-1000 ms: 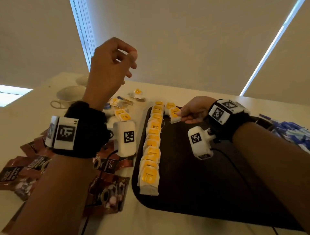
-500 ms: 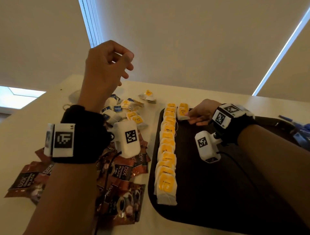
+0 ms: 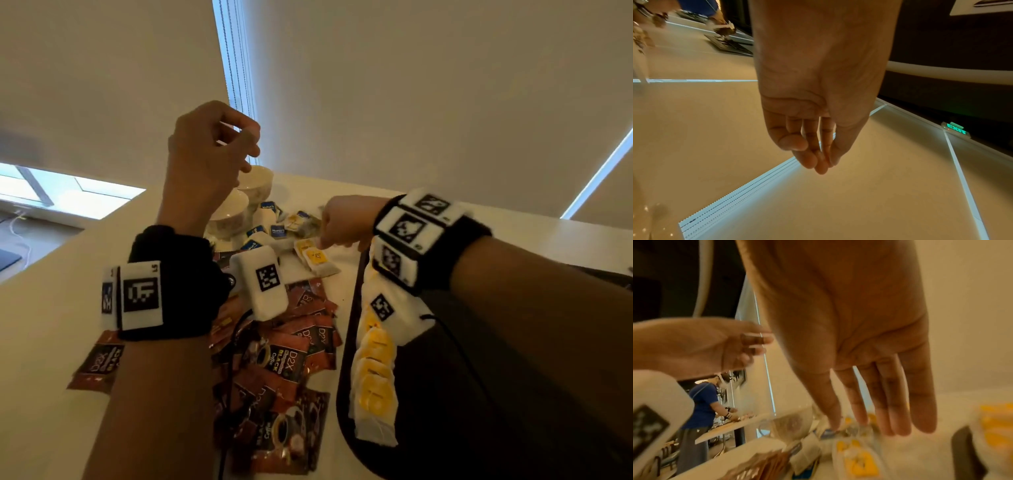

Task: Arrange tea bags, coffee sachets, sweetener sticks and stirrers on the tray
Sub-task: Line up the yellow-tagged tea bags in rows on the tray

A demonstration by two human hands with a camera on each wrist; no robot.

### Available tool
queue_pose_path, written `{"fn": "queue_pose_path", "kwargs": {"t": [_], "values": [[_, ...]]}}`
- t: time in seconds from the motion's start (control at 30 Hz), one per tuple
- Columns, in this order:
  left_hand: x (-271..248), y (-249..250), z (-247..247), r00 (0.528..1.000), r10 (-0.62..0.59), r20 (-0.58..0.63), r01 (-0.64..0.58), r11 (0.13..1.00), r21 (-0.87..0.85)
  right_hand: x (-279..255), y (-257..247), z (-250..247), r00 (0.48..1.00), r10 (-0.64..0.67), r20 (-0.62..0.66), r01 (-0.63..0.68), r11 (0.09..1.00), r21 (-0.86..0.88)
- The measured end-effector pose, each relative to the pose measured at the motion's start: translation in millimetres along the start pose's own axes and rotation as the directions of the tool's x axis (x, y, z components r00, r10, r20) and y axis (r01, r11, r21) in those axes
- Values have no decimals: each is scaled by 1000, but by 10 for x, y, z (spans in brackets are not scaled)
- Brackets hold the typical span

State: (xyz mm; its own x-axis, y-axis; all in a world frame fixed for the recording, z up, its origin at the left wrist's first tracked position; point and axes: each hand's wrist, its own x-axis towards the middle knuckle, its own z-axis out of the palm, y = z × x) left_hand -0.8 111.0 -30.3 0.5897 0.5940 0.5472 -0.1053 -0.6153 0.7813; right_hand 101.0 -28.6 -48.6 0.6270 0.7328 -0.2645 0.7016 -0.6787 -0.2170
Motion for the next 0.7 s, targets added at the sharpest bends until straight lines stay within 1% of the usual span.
{"fn": "queue_pose_path", "kwargs": {"t": [0.1,0.17,0.2,0.3,0.4,0.47,0.63,0.7], "values": [[4,-41,-43,1000,-18,-15,18,1000,-6,223,-53,193,998,-51,-26,48,993,-111],[-2,-62,-61,1000,-22,-16,22,1000,-8,337,-24,280,999,-34,-36,29,992,-119],[0,-71,-64,999,-25,-20,25,999,-20,379,-11,310,1000,-5,-29,2,994,-113],[9,-93,-46,998,-50,-25,49,997,-64,456,-15,329,996,94,9,-93,995,-24],[11,-97,13,997,-72,3,72,994,-88,519,-42,335,983,182,2,-181,981,63],[4,-90,35,997,-71,11,71,993,-91,543,-63,350,980,197,13,-196,967,161],[14,-111,12,998,-67,9,67,995,-70,526,-10,317,977,209,31,-208,925,317],[18,-142,-1,996,-83,14,84,994,-73,479,33,258,977,207,48,-208,888,410]]}}
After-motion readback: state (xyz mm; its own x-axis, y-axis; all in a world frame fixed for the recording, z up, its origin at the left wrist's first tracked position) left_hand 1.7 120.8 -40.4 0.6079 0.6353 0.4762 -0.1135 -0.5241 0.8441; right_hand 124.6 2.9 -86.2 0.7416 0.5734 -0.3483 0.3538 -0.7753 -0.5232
